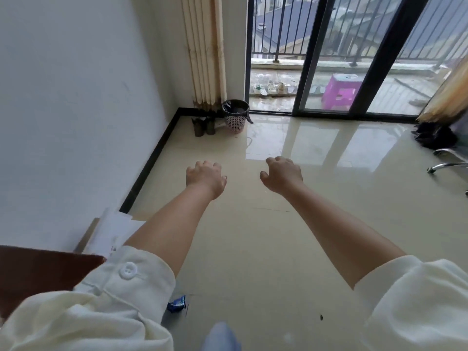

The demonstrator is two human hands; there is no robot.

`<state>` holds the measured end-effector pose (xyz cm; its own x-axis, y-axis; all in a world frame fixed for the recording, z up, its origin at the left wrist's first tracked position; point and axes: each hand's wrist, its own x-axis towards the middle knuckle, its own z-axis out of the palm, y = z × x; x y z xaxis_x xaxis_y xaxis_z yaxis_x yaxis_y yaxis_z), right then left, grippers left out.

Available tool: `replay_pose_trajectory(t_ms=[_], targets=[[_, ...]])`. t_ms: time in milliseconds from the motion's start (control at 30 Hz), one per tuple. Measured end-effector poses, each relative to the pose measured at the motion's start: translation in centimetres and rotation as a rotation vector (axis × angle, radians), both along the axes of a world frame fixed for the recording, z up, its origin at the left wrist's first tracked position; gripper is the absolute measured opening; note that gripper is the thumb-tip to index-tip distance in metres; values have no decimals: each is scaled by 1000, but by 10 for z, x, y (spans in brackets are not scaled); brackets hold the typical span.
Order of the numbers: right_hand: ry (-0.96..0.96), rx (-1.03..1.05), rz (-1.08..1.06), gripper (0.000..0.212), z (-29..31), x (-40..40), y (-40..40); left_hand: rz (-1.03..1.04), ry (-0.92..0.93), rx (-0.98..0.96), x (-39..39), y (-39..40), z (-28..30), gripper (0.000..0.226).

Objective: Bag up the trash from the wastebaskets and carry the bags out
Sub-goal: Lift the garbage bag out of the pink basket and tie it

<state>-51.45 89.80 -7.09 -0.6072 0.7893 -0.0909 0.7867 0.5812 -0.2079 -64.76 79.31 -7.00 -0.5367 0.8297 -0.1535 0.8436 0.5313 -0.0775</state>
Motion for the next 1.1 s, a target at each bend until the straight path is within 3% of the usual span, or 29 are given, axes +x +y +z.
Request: replay_pose_trajectory(t_ms=[400, 800, 1100], targets=[[-27, -8, -30, 47, -17, -272, 281, -7, 5, -8, -293, 276, -10, 44], [53, -11, -90, 40, -52, -500, 583, -93, -31, 31, -508, 597, -39, 44], [-13, -110, -151, 38, -88, -667, 783, -96, -133, -27, -680, 797, -77, 44]])
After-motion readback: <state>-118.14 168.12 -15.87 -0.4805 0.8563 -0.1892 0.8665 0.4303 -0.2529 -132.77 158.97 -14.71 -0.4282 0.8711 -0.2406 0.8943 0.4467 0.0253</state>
